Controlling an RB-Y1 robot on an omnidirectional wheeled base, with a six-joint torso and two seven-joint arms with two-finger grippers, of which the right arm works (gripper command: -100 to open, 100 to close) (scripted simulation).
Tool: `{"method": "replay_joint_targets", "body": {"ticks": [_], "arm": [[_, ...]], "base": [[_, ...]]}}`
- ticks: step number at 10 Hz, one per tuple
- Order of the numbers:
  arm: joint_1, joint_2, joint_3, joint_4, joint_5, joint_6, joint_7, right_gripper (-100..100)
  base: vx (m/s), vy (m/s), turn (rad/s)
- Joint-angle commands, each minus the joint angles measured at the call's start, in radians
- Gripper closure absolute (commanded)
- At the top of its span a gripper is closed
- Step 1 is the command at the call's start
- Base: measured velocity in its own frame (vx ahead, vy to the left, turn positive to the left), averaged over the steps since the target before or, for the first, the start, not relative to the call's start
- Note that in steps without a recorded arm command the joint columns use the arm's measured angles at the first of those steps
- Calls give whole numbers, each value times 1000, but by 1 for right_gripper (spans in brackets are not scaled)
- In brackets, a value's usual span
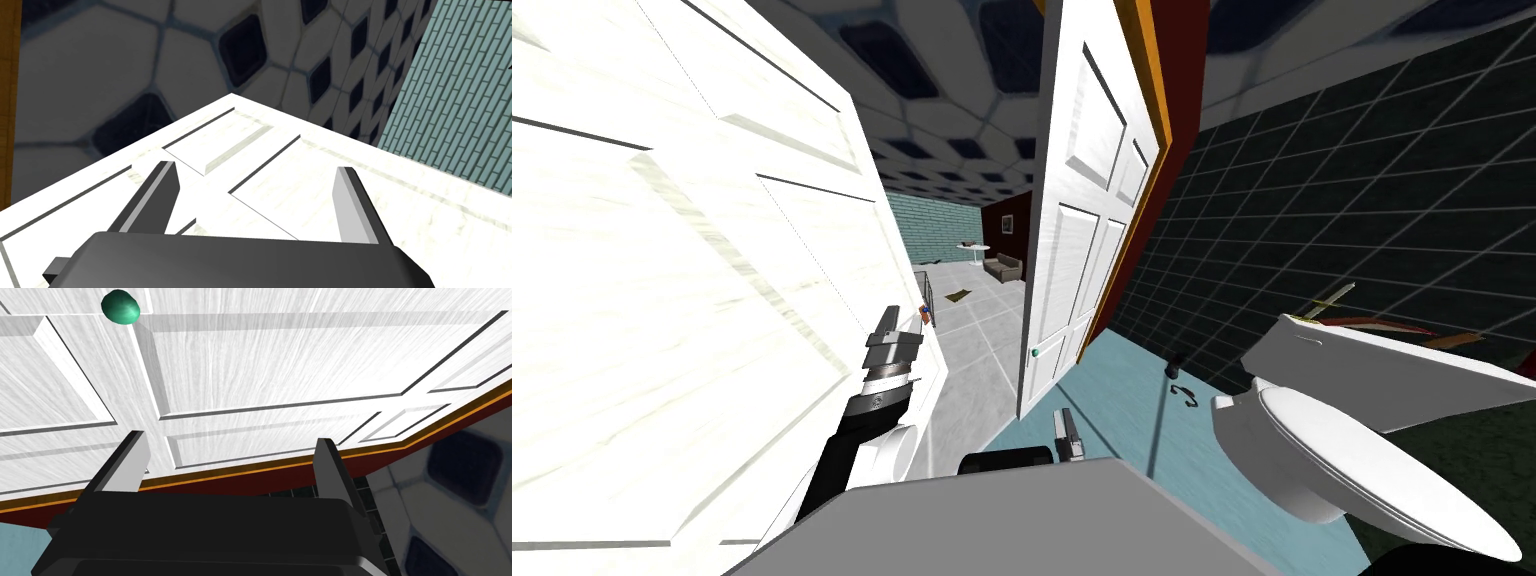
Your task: Push the door open
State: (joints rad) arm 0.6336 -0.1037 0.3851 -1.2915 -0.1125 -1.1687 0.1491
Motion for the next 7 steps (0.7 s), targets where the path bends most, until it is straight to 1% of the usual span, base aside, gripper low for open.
{"method": "replay_joint_targets", "body": {"ticks": [1,7], "arm": [[13,-2,16,28,1,-24,7,-100],[33,-1,66,168,3,-123,29,-100]], "base": [[97,-23,112],[87,-45,123]]}}
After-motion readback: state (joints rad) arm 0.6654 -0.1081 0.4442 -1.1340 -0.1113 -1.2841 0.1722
